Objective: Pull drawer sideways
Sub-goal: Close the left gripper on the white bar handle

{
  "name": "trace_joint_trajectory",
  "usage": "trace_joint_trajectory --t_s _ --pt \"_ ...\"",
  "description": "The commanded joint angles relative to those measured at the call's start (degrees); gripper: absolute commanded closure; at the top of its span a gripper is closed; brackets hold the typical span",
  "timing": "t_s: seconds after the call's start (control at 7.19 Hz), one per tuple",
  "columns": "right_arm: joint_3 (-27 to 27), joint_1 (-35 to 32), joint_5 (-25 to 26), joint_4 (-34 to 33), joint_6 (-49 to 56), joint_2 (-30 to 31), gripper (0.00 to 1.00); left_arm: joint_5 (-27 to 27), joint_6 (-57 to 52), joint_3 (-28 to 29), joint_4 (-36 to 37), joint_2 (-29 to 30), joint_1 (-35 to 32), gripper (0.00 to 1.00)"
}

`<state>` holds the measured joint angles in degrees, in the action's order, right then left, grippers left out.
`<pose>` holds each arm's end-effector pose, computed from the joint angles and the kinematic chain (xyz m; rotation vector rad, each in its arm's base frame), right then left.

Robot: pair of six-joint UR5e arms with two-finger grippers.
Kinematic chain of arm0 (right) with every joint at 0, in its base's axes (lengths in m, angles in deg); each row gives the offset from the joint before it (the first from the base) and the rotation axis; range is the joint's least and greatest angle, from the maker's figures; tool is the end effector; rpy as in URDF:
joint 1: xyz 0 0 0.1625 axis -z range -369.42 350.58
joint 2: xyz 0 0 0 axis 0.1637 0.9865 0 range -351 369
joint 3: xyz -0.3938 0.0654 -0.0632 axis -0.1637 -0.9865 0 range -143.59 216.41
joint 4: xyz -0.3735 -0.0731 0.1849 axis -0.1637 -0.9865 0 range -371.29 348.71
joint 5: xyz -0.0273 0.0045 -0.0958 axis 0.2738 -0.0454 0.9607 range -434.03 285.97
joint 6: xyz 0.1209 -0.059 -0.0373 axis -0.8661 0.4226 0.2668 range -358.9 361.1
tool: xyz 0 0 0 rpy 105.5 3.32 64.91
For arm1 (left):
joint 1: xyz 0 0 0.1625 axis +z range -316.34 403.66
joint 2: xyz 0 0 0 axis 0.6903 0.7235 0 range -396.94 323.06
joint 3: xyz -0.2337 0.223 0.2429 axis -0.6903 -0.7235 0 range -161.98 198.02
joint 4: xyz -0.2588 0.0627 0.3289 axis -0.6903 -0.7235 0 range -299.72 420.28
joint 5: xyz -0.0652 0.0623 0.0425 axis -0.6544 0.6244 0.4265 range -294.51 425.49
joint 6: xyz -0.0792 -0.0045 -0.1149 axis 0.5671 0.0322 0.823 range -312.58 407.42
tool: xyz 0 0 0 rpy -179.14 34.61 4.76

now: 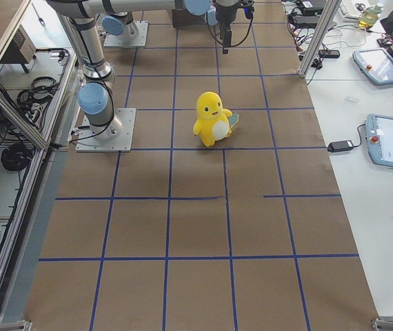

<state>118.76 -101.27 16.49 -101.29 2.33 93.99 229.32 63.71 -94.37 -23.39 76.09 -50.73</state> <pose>0.1494 -0.5380 0.4488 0.0838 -3.1308 0.0720 -0.0368 -0.4915 0.1553 0.2817 1.7820 0.3739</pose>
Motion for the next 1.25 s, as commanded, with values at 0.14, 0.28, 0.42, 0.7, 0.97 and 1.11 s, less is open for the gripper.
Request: trace_joint_trajectory --t_s 0.14,0.28,0.42,0.7,0.97,1.11 --pt "0.0 0.0 0.0 0.0 0.0 0.0 0.00 -0.1 0.1 -0.1 0.0 0.0 0.0 0.59" --pt "0.0 0.0 0.0 0.0 0.0 0.0 0.00 -0.1 0.2 -0.2 0.0 0.0 0.0 0.59" --pt "0.0 0.0 0.0 0.0 0.0 0.0 0.00 -0.1 0.2 -0.2 0.0 0.0 0.0 0.59" --pt "0.0 0.0 0.0 0.0 0.0 0.0 0.00 -0.1 0.1 -0.2 0.0 0.1 0.0 0.74" --pt "0.0 0.0 0.0 0.0 0.0 0.0 0.00 0.0 0.0 0.1 0.0 0.1 0.0 0.75" --pt "0.0 0.0 0.0 0.0 0.0 0.0 0.00 0.0 -0.2 0.2 0.0 0.2 0.0 0.76"
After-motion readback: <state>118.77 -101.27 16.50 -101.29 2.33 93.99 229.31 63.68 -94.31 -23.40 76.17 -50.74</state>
